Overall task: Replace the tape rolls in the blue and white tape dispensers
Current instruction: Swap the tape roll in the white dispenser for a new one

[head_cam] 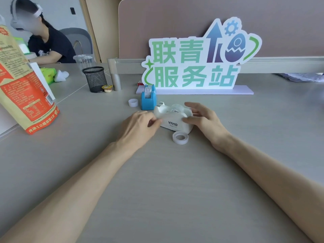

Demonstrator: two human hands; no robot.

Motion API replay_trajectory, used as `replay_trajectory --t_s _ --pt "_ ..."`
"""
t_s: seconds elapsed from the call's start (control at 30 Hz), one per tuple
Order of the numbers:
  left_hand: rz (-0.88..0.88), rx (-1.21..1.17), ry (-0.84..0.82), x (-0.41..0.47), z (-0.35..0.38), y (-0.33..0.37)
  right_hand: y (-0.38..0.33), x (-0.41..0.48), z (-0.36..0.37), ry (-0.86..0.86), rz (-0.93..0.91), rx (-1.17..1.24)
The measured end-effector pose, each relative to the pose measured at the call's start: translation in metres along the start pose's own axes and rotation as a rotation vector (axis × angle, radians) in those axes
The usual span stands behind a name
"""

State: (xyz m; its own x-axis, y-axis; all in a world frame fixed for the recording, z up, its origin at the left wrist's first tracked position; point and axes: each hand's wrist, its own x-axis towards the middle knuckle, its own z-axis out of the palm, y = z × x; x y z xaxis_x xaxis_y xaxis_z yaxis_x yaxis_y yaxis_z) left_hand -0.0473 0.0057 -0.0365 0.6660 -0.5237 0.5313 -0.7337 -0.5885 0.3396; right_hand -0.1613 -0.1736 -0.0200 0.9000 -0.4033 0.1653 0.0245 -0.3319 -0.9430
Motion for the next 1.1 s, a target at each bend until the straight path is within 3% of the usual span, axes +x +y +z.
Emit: replay_trajectory --t_s 0.17,0.33,0.4,0.53,0.63,0.87,1.1 --pt "0.117 -0.183 -0.106 -0.001 0.001 0.009 0.002 -0.001 -0.005 -0.076 -0.034 -0.069" --pt "-0.121 -0.397 -0.291 0.008 0.001 0.005 0.01 0.004 -0.004 -0.072 -0.118 -0.235" --pt "-0.138 -0.437 -0.359 0.012 0.007 0.005 0.011 0.009 -0.001 -0.043 -0.138 -0.315" --pt "-0.117 -0.399 -0.306 0.028 0.022 0.014 0.014 0.028 0.007 -0.047 -0.144 -0.436" --pt "-0.147 -0.306 -0.221 0.043 0.034 0.023 0.019 0.047 0.013 -0.081 -0.092 -0.659" --pt "-0.148 0.084 -0.099 0.066 0.056 0.026 0.022 0.075 0.015 -0.102 -0.073 -0.818" --pt "-0.2 0.097 -0.153 0.077 0.06 0.031 0.028 0.088 0.017 -0.081 -0.009 -0.926"
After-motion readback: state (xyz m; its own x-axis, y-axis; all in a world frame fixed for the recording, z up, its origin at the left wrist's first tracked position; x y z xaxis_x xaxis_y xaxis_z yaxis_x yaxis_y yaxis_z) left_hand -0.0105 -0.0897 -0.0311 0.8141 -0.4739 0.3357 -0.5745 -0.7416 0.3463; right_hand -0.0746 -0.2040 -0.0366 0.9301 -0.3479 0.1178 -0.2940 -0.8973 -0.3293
